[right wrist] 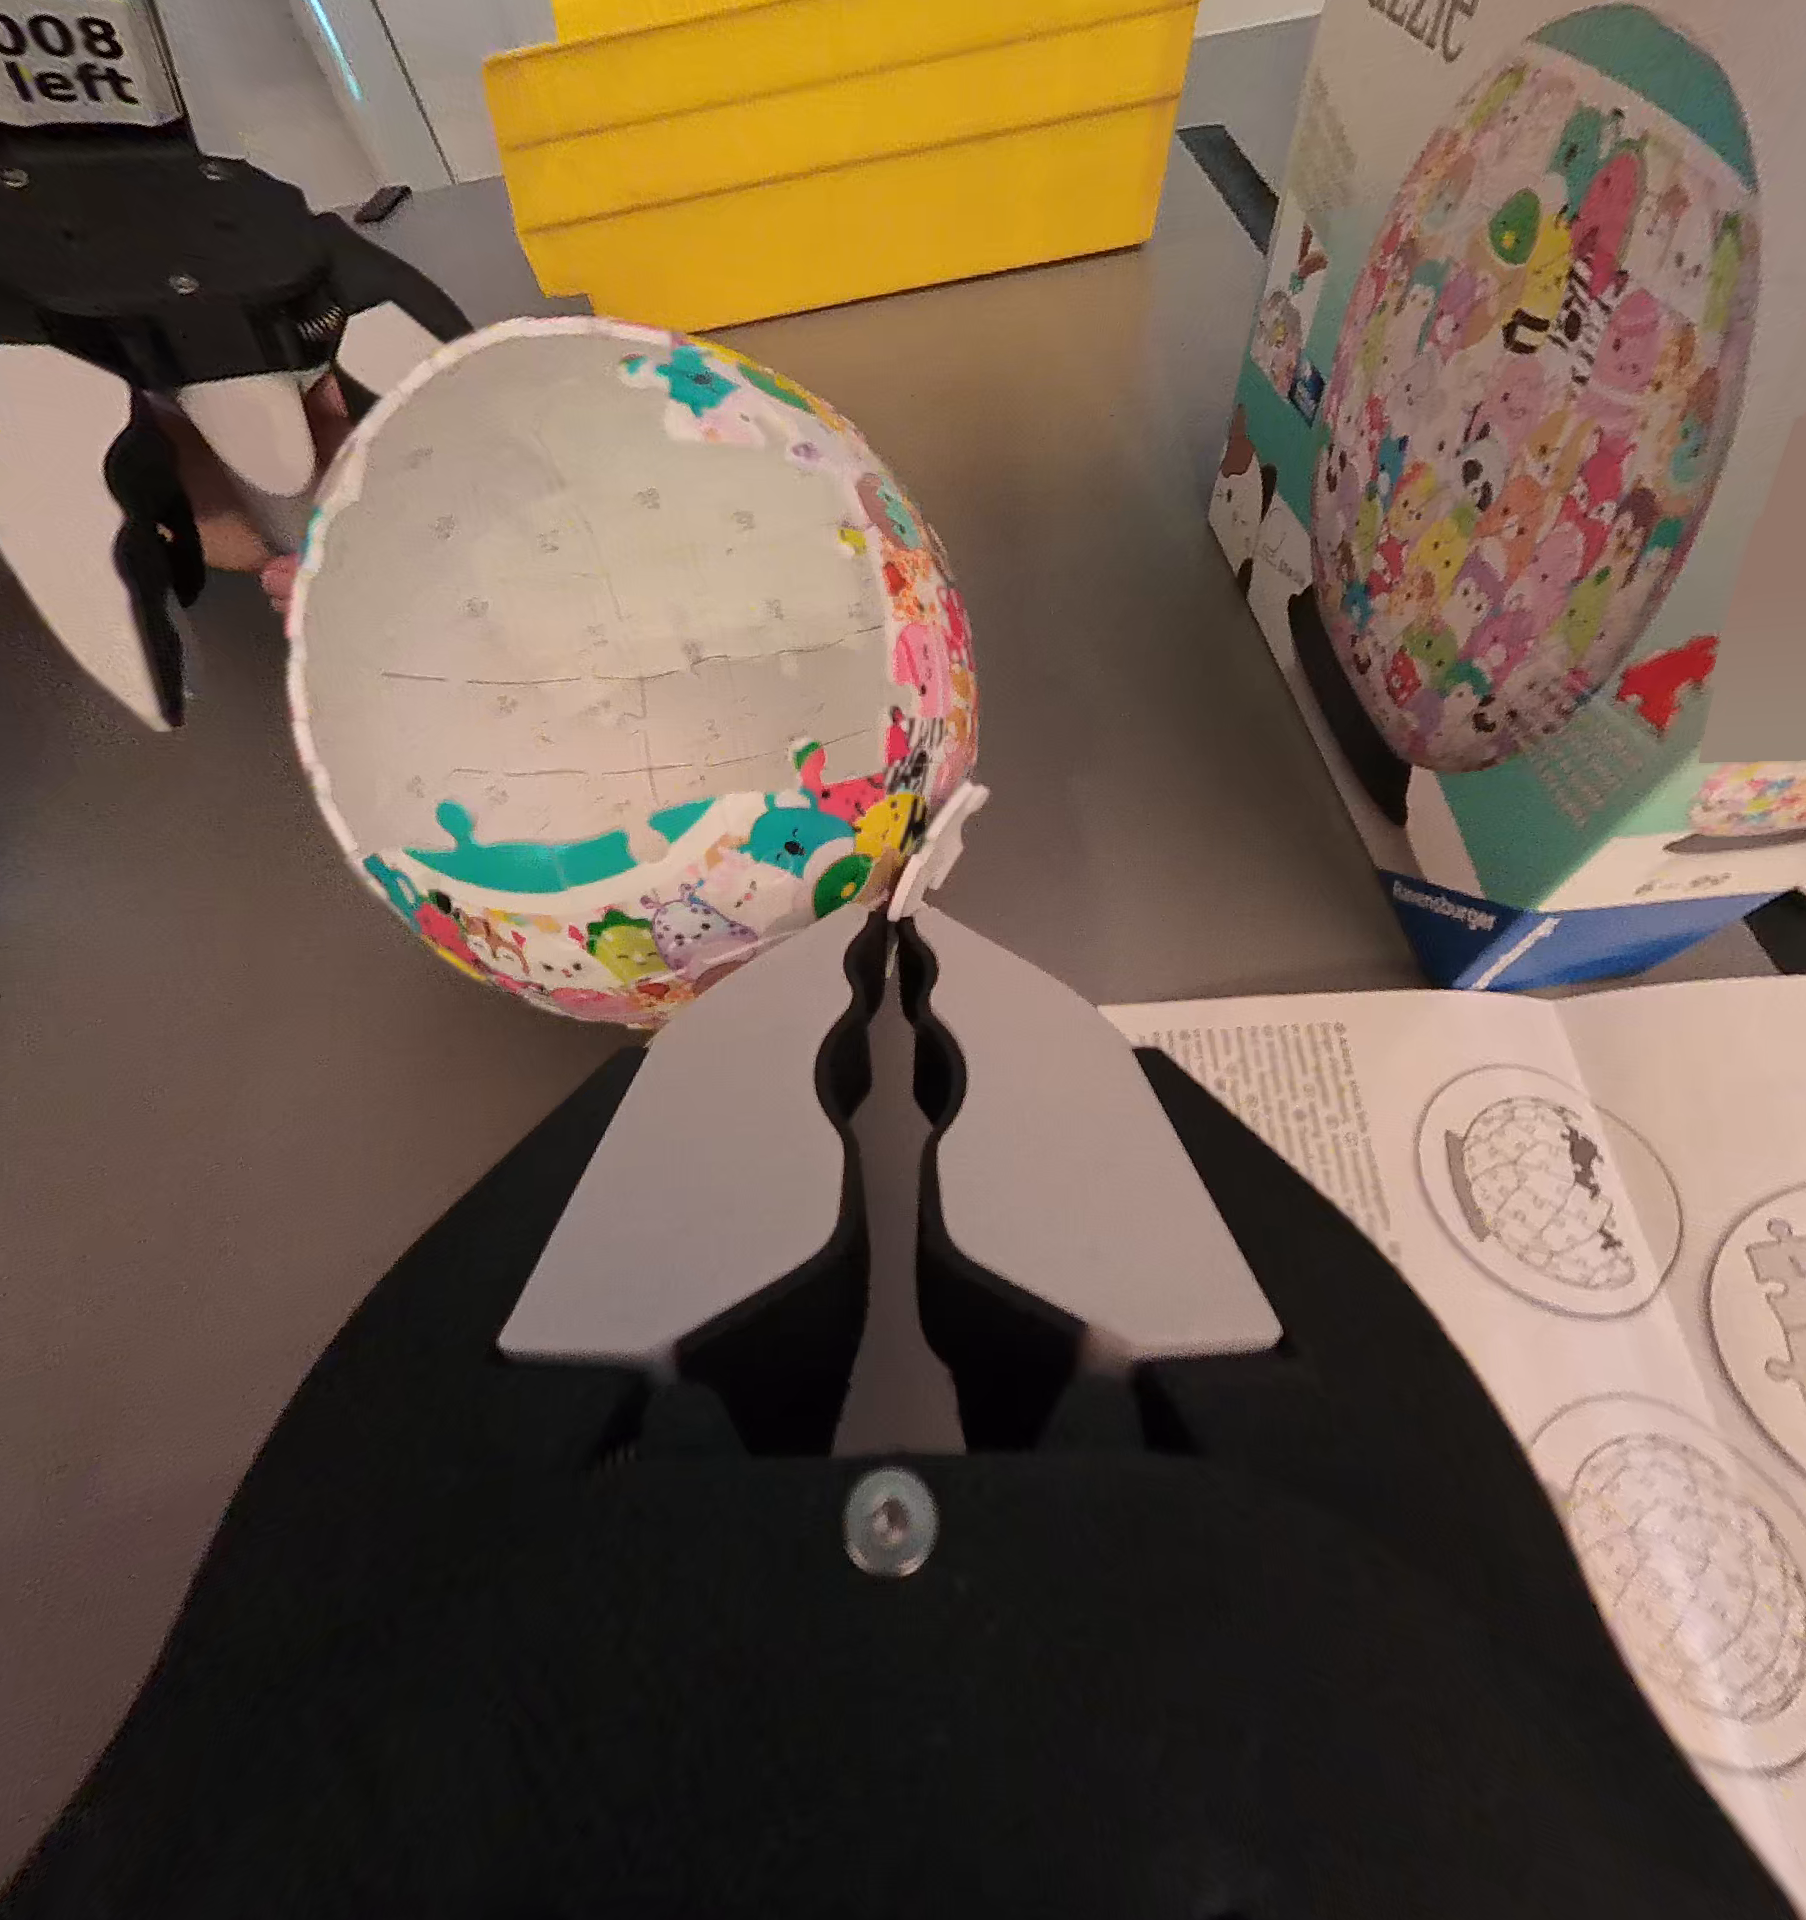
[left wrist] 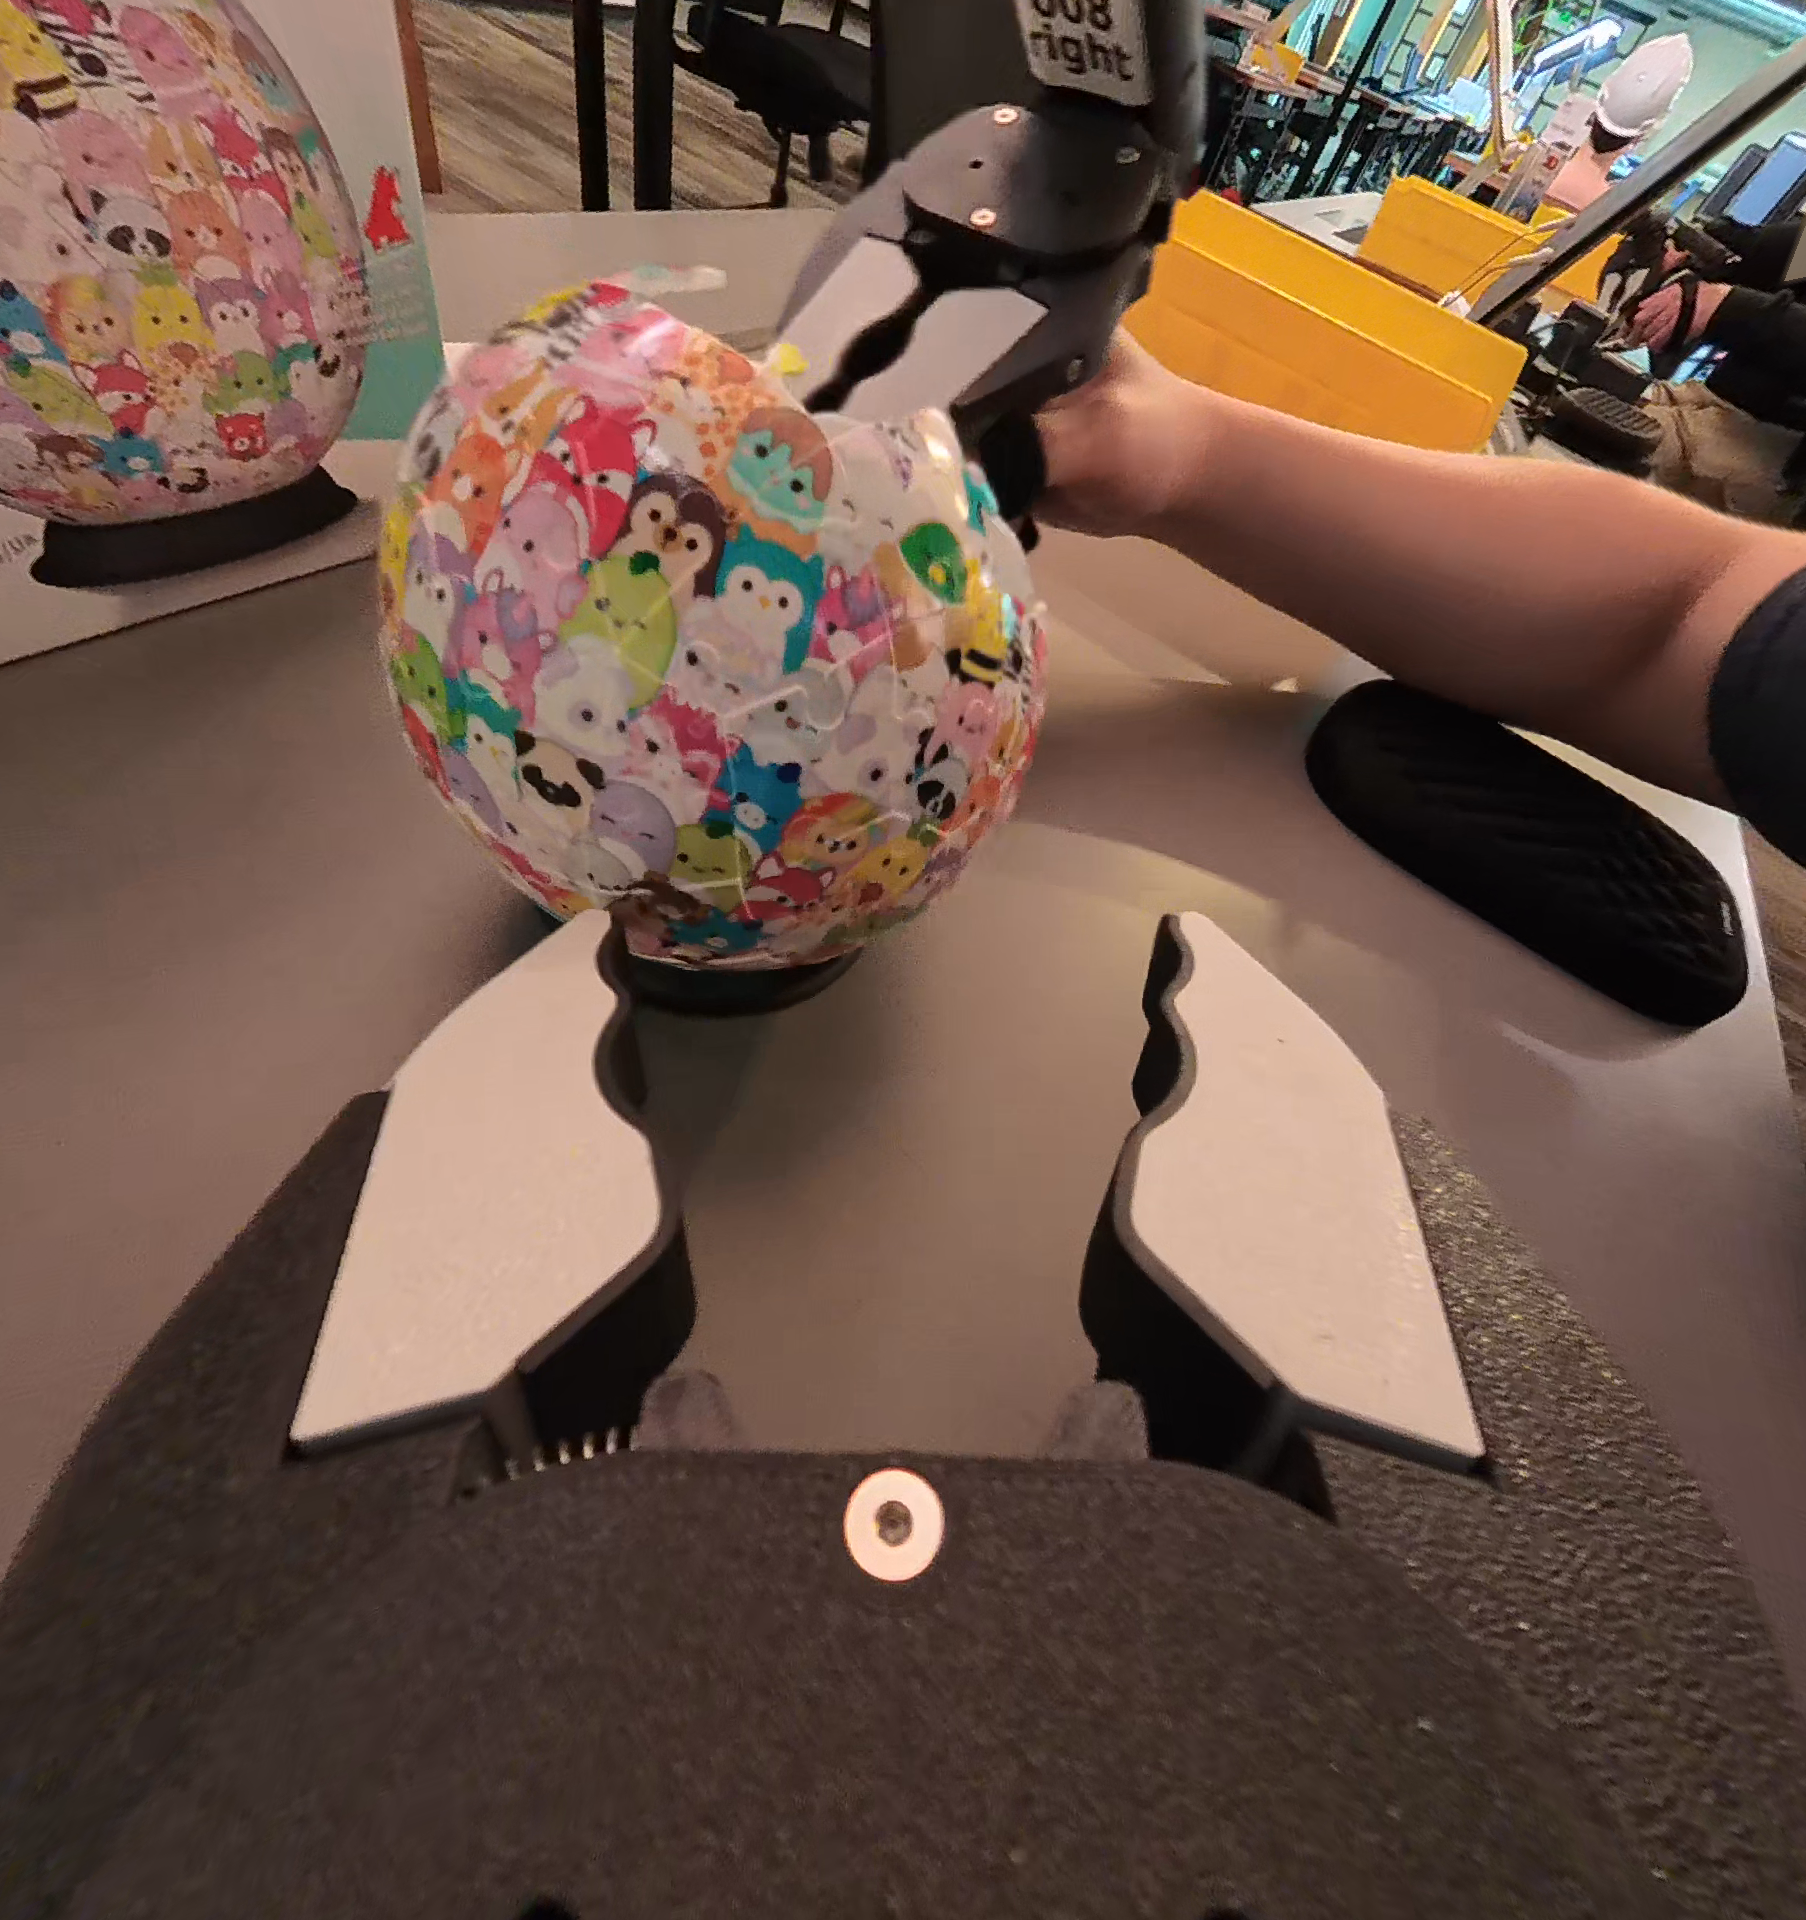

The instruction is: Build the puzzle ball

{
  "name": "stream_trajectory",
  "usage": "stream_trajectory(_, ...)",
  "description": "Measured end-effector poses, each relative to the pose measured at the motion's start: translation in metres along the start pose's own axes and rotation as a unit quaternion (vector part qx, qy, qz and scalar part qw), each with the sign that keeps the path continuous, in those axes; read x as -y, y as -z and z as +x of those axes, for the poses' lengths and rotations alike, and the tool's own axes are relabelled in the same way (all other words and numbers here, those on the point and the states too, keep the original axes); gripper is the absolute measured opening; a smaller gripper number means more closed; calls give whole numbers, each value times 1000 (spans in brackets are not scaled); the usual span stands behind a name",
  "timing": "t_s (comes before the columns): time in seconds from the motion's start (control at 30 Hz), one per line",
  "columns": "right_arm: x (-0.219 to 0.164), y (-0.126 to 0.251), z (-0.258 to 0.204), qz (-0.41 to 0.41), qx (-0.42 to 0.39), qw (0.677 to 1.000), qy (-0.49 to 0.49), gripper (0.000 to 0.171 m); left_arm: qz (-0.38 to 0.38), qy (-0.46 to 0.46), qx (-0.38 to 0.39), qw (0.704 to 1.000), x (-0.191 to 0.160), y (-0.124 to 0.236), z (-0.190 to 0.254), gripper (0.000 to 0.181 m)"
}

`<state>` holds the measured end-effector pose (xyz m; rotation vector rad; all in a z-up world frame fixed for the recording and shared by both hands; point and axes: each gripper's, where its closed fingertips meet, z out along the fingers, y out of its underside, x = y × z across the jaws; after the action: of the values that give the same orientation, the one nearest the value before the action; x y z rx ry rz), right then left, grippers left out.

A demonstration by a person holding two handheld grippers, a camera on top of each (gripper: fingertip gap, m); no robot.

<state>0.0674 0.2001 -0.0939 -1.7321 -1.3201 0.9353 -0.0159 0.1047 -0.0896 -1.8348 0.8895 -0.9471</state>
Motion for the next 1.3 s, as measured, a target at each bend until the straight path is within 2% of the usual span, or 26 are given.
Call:
stream_trajectory(0.27, -9, 13, -18, -11, -38, 999, -18, 3, -1, -18, 8, 1000, 12, -8, -15, 106)
stream_trajectory(0.7, -17, 22, -29, -30, -86, 994, -54, 3, -23, -89, 0, 996, 22, -21, -31, 107)
stream_trajectory(0.8, -8, 42, -22, 4, -99, 994, -55, 2, -12, -92, -7, 996, 25, -11, -28, 110)
stream_trajectory(0.87, 16, 61, -32, 56, -71, 995, -34, 2, 6, -85, 1, 996, 30, 7, -24, 109)
stream_trajectory(0.9, 28, 71, -38, 69, -58, 996, -18, 2, 20, -80, 2, 997, 33, 18, -19, 103)
stream_trajectory(0.93, 42, 76, -58, 82, 5, 997, 8, 2, 35, -77, -4, 996, 37, 28, -10, 94)
stream_trajectory(0.97, 50, 80, -88, 73, 103, 991, 43, 2, 47, -73, -17, 996, 39, 36, 3, 84)
stream_trajectory(1.0, 51, 81, -103, 40, 154, 985, 63, 2, 56, -68, -30, 996, 41, 42, 17, 75)
stream_trajectory(1.1, 44, 63, -112, -86, 218, 967, 100, 3, 62, -63, -31, 996, 39, 40, 49, 68)
stream_trajectory(1.2, 42, 45, -122, -162, 280, 935, 143, 3, 48, -77, -7, 996, 32, 21, 70, 61)
stream_trajectory(1.3, 36, 35, -127, -217, 321, 906, 169, 3, 20, -100, 50, 994, 26, 1, 68, 49)
